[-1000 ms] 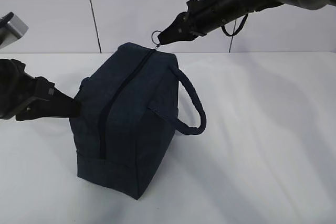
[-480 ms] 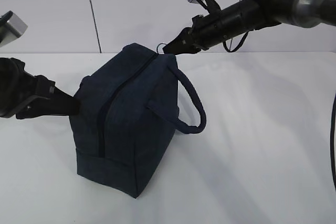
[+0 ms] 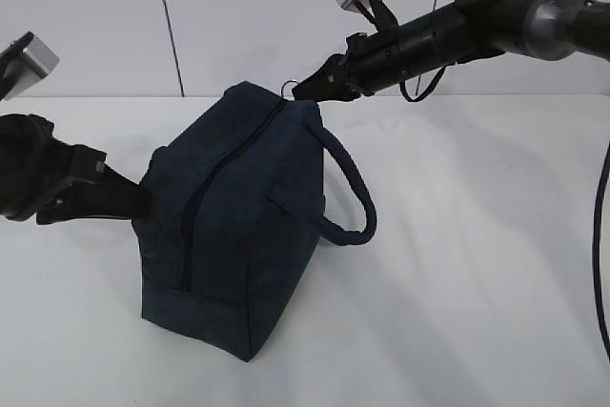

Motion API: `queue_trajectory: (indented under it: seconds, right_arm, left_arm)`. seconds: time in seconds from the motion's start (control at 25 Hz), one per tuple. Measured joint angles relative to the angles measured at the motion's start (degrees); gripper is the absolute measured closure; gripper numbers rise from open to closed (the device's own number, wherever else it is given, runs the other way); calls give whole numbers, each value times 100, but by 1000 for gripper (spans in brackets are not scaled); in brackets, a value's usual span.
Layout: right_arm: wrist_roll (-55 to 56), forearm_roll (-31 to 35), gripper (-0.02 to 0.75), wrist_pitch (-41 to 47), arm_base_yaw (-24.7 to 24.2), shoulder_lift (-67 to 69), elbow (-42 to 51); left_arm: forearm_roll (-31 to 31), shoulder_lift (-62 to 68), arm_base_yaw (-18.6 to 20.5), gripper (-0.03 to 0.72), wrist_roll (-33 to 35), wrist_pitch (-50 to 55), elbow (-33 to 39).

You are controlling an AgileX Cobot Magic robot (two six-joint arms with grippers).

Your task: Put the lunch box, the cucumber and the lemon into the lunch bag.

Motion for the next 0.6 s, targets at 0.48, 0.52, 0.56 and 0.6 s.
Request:
queue_trajectory:
  seconds: [0.48, 0.52, 0.56, 0.6]
  right_arm:
    - [-34, 0, 730, 261, -27, 4, -50]
    - [-44, 0, 730, 327, -27, 4, -89]
    - [-39, 0, 730, 374, -27, 4, -136]
    - [-39, 0, 730, 404, -27, 4, -192]
  left_arm:
    - [-158, -161, 9, 371, 0, 141, 0]
    - [-158, -240, 9, 354, 0, 135, 0]
    - [-158, -305, 9, 346, 0, 135, 0]
    - [-158, -378, 9, 339, 0, 135, -24]
